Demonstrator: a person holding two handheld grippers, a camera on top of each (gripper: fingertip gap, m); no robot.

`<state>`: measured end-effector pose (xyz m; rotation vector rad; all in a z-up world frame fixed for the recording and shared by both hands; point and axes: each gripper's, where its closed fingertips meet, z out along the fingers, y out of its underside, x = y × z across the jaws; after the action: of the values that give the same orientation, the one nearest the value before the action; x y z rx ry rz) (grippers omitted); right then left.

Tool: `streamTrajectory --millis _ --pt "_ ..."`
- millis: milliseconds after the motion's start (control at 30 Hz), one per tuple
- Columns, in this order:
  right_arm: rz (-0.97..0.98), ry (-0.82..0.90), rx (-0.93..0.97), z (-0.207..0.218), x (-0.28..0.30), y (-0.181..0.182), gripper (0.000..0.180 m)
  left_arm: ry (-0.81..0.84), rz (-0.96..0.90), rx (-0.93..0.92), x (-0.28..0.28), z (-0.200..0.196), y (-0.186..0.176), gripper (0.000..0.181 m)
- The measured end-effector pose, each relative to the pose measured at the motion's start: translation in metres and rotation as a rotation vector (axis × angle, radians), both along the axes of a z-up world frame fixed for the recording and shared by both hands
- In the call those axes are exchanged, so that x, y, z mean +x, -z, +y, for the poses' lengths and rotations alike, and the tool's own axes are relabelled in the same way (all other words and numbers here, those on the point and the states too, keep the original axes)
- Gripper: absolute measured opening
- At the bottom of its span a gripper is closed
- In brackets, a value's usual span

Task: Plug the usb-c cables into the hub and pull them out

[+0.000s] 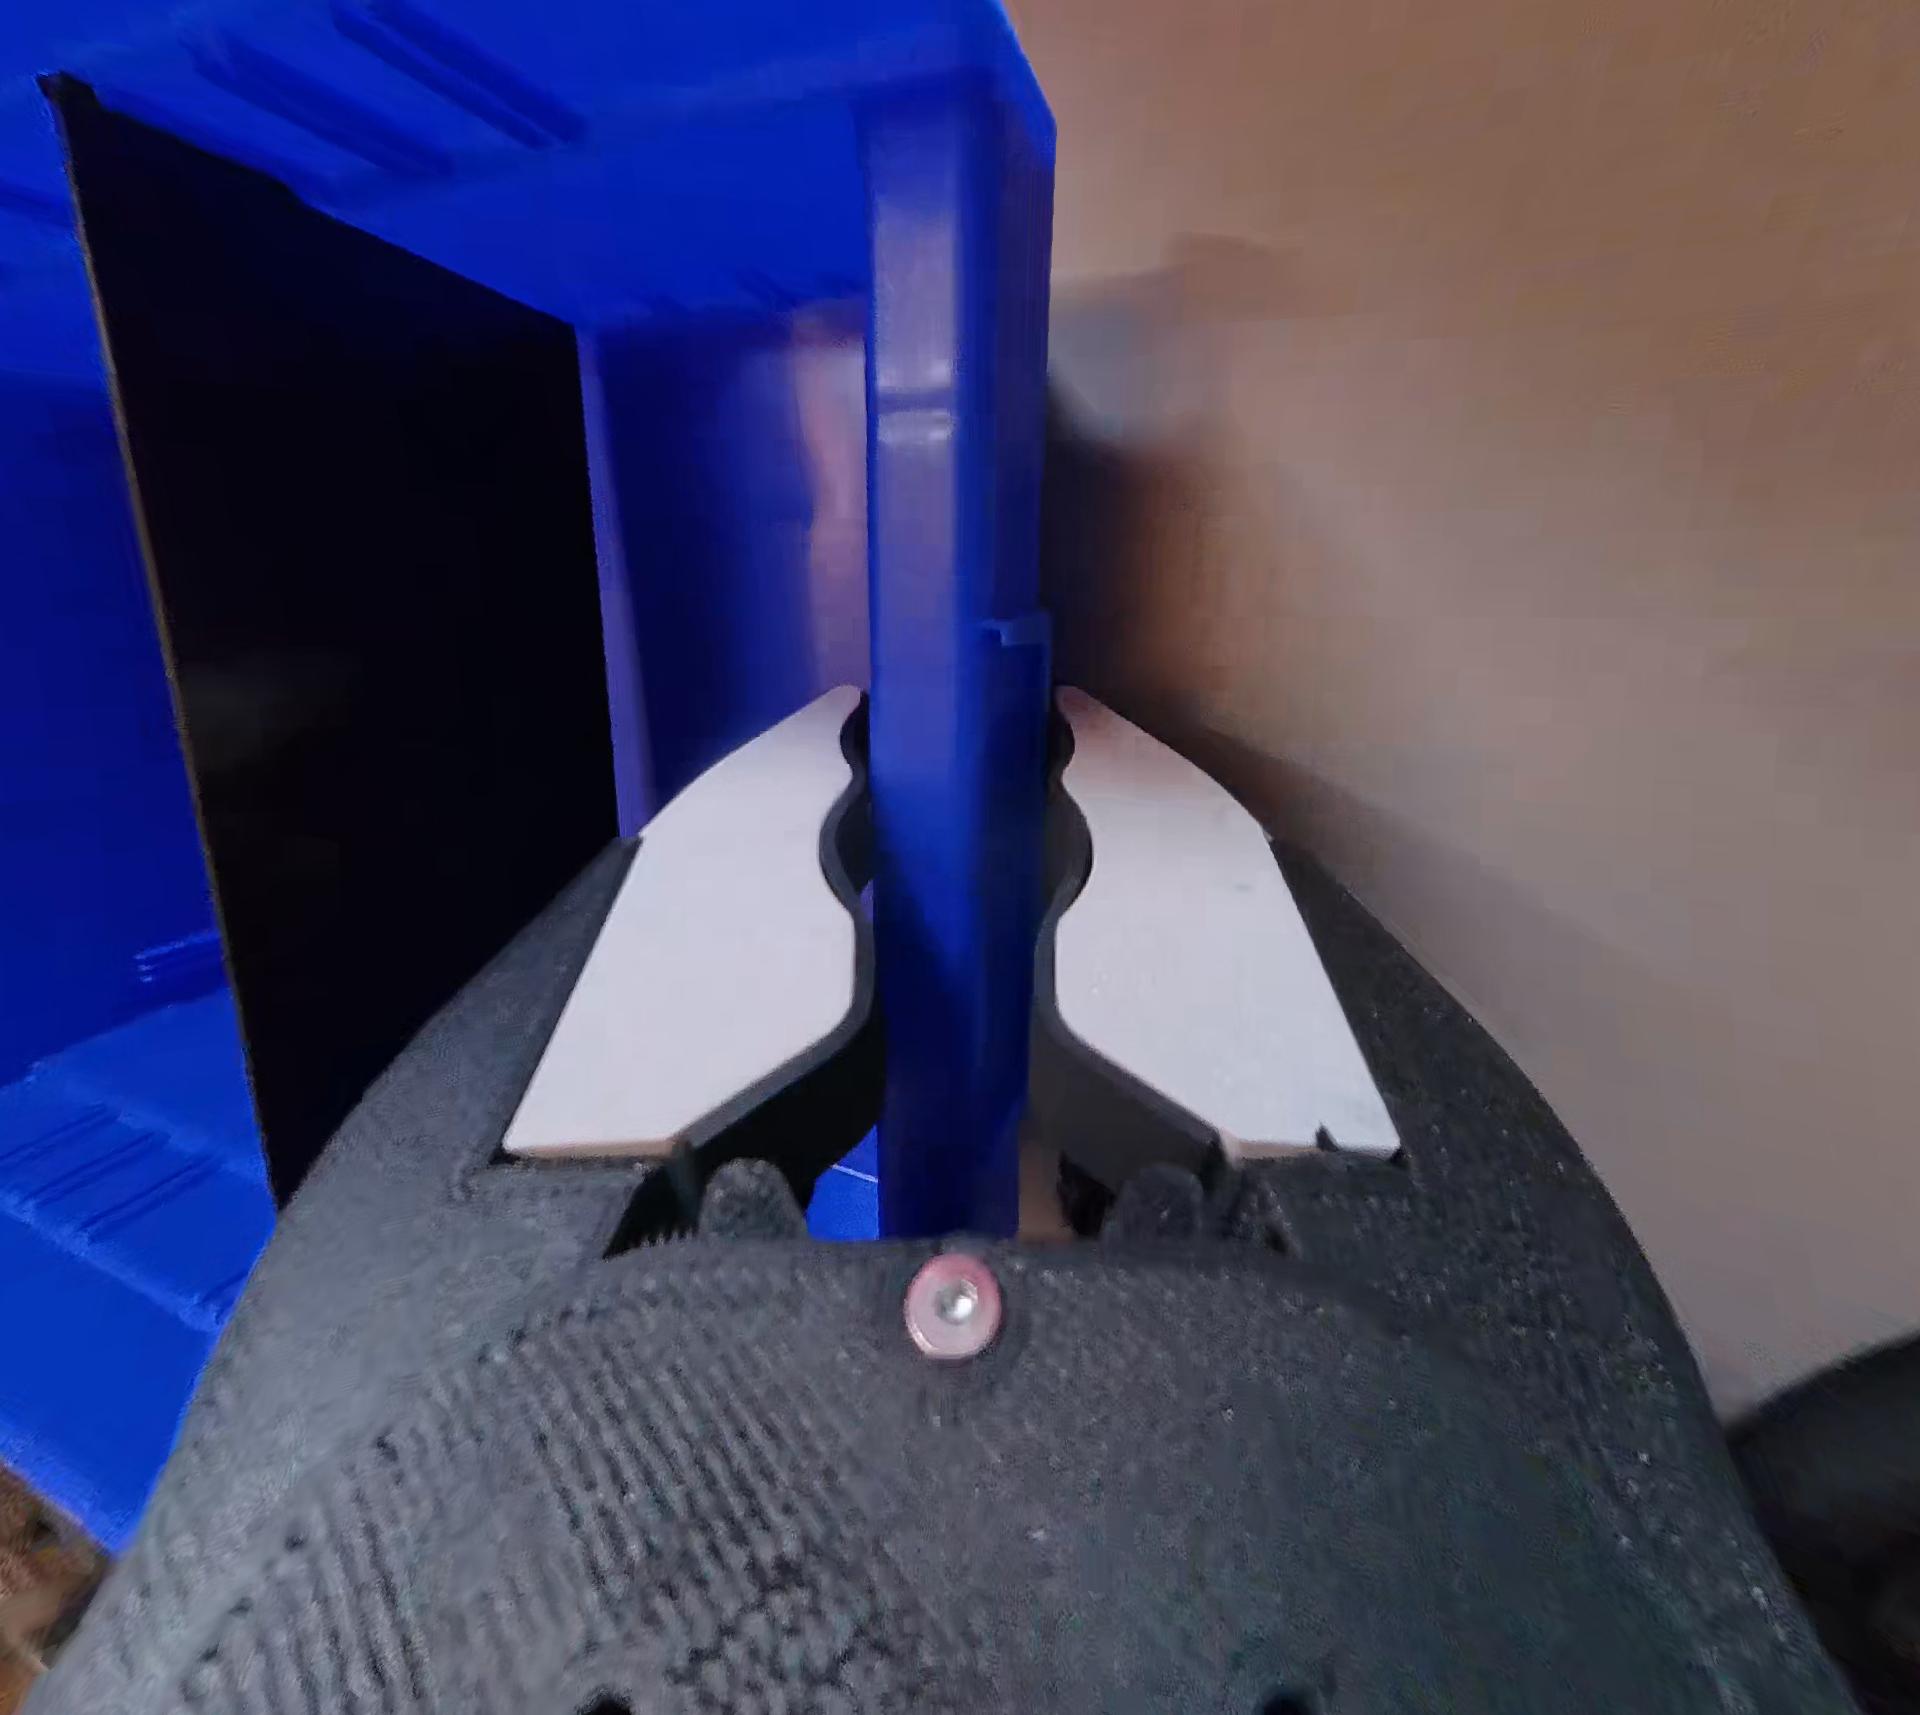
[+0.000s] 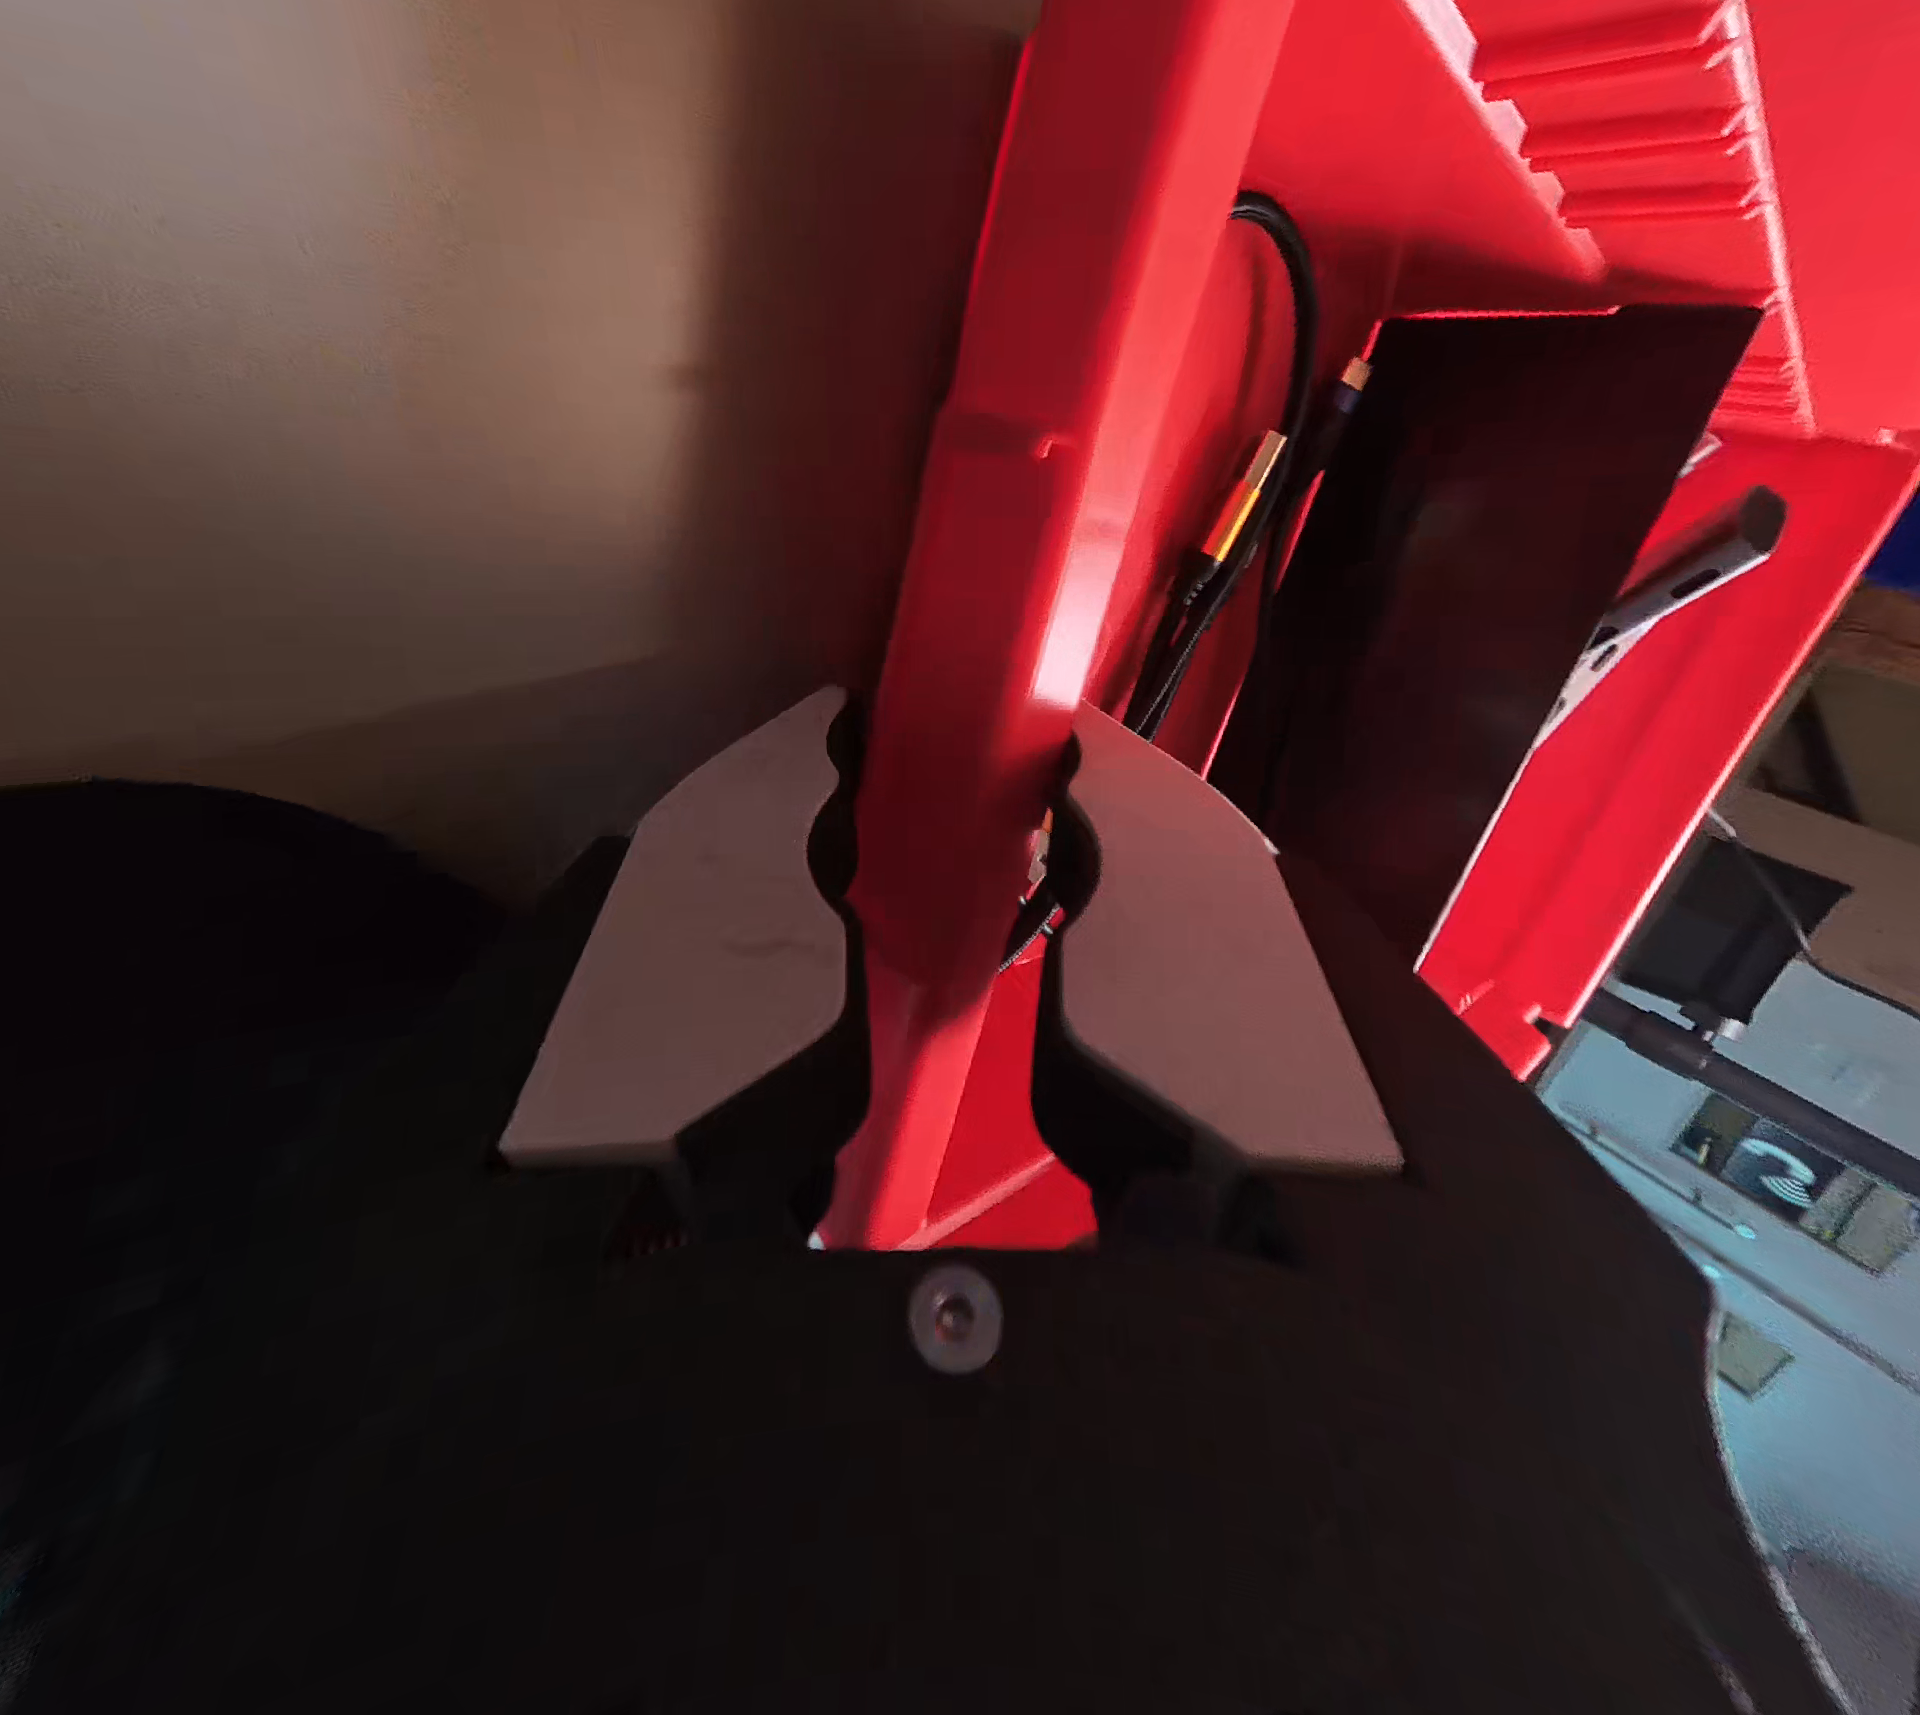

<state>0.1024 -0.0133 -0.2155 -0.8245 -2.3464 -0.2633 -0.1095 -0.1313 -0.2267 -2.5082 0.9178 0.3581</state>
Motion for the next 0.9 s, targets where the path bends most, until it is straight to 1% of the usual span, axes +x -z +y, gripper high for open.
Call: streamTrajectory --millis 67,133,200,233,300,367,400,467,500,567,633,700,733,800,833,867,900 --pt "0.040 -0.018 0.002 -0.022 0.008 -0.002 0.035 0.069 0.043 0.047 0.008 0.021 -0.002 0.031" --pt "0.098 -0.028 -0.048 -0.048 0.020 -0.008 0.038 0.075 0.070 0.098 0.010 0.035 -0.007 0.034" --pt "0.216 -0.023 -0.137 -0.072 0.034 -0.026 0.041 0.048 0.011 0.164 0.016 0.038 -0.021 0.040" --pt "0.284 -0.012 -0.210 -0.084 0.042 -0.038 0.041 0.032 -0.034 0.211 0.020 0.037 -0.030 0.041" --pt "0.474 0.058 -0.363 -0.093 0.060 -0.067 0.037 0.001 -0.179 0.294 0.036 0.028 -0.051 0.040" --pt "0.671 0.215 -0.515 -0.077 0.079 -0.090 0.034 -0.034 -0.403 0.325 0.064 0.013 -0.066 0.043" --pt "0.751 0.309 -0.568 -0.062 0.090 -0.094 0.033 -0.060 -0.526 0.335 0.081 0.005 -0.073 0.044" --pt "0.918 0.486 -0.616 -0.023 0.110 -0.097 0.034 -0.134 -0.747 0.350 0.113 -0.005 -0.081 0.044" --pt "0.981 0.561 -0.638 -0.006 0.115 -0.095 0.034 -0.177 -0.826 0.362 0.128 -0.007 -0.082 0.046" --pt "1.053 0.680 -0.685 0.022 0.114 -0.088 0.037 -0.268 -0.918 0.425 0.151 -0.004 -0.080 0.052" --pt "1.027 0.749 -0.764 0.034 0.099 -0.075 0.045 -0.371 -0.975 0.525 0.167 0.008 -0.077 0.052" --pt "0.979 0.766 -0.848 0.033 0.078 -0.065 0.046 -0.472 -1.012 0.607 0.172 0.023 -0.074 0.052" --pt "0.958 0.783 -0.842 0.037 0.071 -0.060 0.046 -0.510 -0.995 0.635 0.172 0.031 -0.070 0.053" --pt "0.912 0.814 -0.792 0.045 0.063 -0.046 0.045 -0.562 -0.886 0.679 0.164 0.045 -0.058 0.053" --pt "0.907 0.811 -0.829 0.043 0.059 -0.044 0.035 -0.572 -0.842 0.693 0.161 0.048 -0.056 0.053" --pt "0.930 0.830 -0.820 0.047 0.060 -0.045 0.030 -0.577 -0.822 0.691 0.160 0.050 -0.056 0.048" --pt "0.952 0.849 -0.798 0.051 0.062 -0.046 0.022 -0.579 -0.800 0.685 0.158 0.052 -0.056 0.048"
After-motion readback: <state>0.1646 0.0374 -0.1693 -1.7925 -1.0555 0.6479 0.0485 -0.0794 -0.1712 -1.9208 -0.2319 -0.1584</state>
